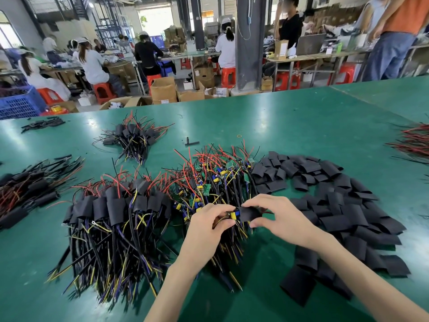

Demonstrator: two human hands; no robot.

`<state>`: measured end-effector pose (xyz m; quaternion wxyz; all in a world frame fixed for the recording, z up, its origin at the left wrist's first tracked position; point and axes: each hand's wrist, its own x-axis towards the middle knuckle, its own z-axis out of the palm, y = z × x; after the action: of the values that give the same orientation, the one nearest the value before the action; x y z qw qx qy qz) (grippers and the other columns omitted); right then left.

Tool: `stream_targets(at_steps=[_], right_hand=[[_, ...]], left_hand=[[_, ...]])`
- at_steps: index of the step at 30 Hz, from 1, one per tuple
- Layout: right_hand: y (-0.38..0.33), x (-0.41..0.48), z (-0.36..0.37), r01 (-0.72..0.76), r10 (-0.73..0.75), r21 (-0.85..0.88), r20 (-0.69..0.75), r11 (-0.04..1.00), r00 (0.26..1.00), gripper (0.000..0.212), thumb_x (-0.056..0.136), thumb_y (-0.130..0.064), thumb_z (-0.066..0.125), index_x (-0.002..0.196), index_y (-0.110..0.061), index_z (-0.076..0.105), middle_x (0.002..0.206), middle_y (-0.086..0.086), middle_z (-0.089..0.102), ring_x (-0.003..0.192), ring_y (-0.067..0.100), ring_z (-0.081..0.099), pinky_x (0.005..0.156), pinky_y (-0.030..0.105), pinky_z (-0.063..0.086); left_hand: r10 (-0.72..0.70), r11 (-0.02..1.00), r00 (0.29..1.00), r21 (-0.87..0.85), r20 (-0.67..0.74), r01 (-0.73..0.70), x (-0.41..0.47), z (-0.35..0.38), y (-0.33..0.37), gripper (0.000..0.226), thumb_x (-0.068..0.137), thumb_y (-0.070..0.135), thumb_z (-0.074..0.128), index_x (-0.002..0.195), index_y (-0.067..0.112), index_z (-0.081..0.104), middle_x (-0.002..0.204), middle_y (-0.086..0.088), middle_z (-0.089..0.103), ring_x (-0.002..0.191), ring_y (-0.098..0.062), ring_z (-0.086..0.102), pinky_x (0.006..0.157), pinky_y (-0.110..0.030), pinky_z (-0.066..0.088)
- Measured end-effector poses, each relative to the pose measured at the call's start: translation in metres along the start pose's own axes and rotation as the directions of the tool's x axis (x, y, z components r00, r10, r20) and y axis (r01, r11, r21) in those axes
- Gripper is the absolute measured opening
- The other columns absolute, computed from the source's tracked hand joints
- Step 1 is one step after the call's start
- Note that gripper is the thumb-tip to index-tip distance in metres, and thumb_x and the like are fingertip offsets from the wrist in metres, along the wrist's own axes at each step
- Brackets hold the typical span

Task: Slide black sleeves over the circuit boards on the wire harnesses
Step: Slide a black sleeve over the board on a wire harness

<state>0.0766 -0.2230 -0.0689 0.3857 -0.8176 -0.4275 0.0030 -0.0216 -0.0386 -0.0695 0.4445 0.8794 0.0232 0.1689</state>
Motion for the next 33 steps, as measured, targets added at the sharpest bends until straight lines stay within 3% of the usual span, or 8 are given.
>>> stream_targets(at_steps=[6,9,14,18,21,26,30,33], right_hand=[[-0.006,-0.001,0.004,0.076,-0.081,-0.168,-0.027,0.983,0.996,0.037,0.079,-0.023,0.073,0.114,-0.025,0.062,0.108,-0.025,0.056,0.094,0.000,0.053,0.088,0.024,0.041],[-0.004,-0.002,0.005,0.061,-0.064,-0.119,-0.016,0.991,0.998,0.035,0.080,-0.021,0.071,0.114,-0.025,0.063,0.108,-0.027,0.055,0.097,-0.004,0.052,0.091,0.019,0.039],[-0.002,-0.001,0.003,0.030,-0.030,-0.004,-0.001,1.000,1.000,0.038,0.078,-0.012,0.073,0.113,-0.021,0.064,0.104,-0.025,0.059,0.098,-0.002,0.056,0.091,0.018,0.041],[-0.004,-0.003,0.006,0.049,-0.049,-0.020,0.007,0.999,0.999,0.038,0.078,-0.012,0.073,0.114,-0.021,0.064,0.106,-0.025,0.057,0.099,-0.002,0.055,0.091,0.016,0.041],[-0.009,-0.003,0.007,0.081,-0.082,-0.092,-0.009,0.992,0.997,0.037,0.078,-0.015,0.073,0.113,-0.021,0.064,0.106,-0.026,0.055,0.097,-0.002,0.054,0.091,0.020,0.042],[-0.015,-0.004,0.010,0.133,-0.133,-0.221,0.015,0.966,0.991,0.036,0.083,-0.019,0.067,0.118,-0.018,0.061,0.115,-0.012,0.059,0.100,0.007,0.053,0.089,0.022,0.040],[-0.013,-0.003,0.008,0.071,-0.064,-0.102,0.069,0.992,0.996,0.037,0.085,-0.015,0.067,0.121,-0.016,0.062,0.113,-0.014,0.058,0.101,-0.001,0.052,0.093,0.009,0.034],[-0.013,-0.003,0.007,0.065,-0.056,-0.095,0.093,0.993,0.994,0.037,0.081,-0.014,0.070,0.118,-0.018,0.064,0.111,-0.013,0.060,0.100,0.000,0.054,0.093,0.010,0.036]], left_hand=[[-0.055,0.995,0.998,-0.081,-0.015,0.053,-0.001,0.001,0.001,0.023,0.079,0.011,0.074,0.084,0.030,0.062,0.078,0.011,0.066,0.076,0.001,0.057,0.070,-0.009,0.039],[-0.053,0.991,0.999,-0.125,-0.013,0.050,0.000,-0.002,0.002,0.018,0.076,0.008,0.076,0.083,0.023,0.069,0.077,0.010,0.069,0.074,-0.002,0.059,0.071,-0.012,0.042],[-0.043,0.982,0.998,-0.181,0.035,0.049,0.001,-0.009,0.005,0.027,0.081,0.002,0.070,0.083,0.029,0.071,0.074,0.017,0.068,0.069,0.000,0.059,0.071,-0.013,0.044],[-0.079,0.984,0.995,-0.157,0.054,0.086,0.000,-0.010,0.005,0.018,0.083,0.007,0.070,0.087,0.025,0.071,0.075,0.009,0.069,0.067,-0.004,0.058,0.069,-0.020,0.046],[-0.161,0.969,0.986,-0.180,0.044,0.167,-0.001,-0.008,0.007,0.018,0.081,0.014,0.073,0.091,0.024,0.061,0.074,0.003,0.070,0.061,-0.006,0.055,0.070,-0.028,0.047],[-0.171,0.971,0.985,-0.167,-0.001,0.169,-0.001,-0.007,0.007,0.024,0.077,0.012,0.076,0.082,0.023,0.055,0.071,0.008,0.065,0.063,0.003,0.054,0.065,-0.011,0.041],[-0.118,0.980,0.993,-0.164,0.005,0.117,-0.002,-0.006,0.008,0.028,0.075,0.009,0.077,0.084,0.023,0.055,0.068,0.009,0.066,0.064,0.001,0.053,0.066,-0.012,0.040],[-0.104,0.986,0.995,-0.135,0.000,0.102,-0.003,-0.003,0.008,0.030,0.072,0.008,0.078,0.079,0.025,0.054,0.070,0.008,0.066,0.062,0.002,0.052,0.064,-0.012,0.040]])
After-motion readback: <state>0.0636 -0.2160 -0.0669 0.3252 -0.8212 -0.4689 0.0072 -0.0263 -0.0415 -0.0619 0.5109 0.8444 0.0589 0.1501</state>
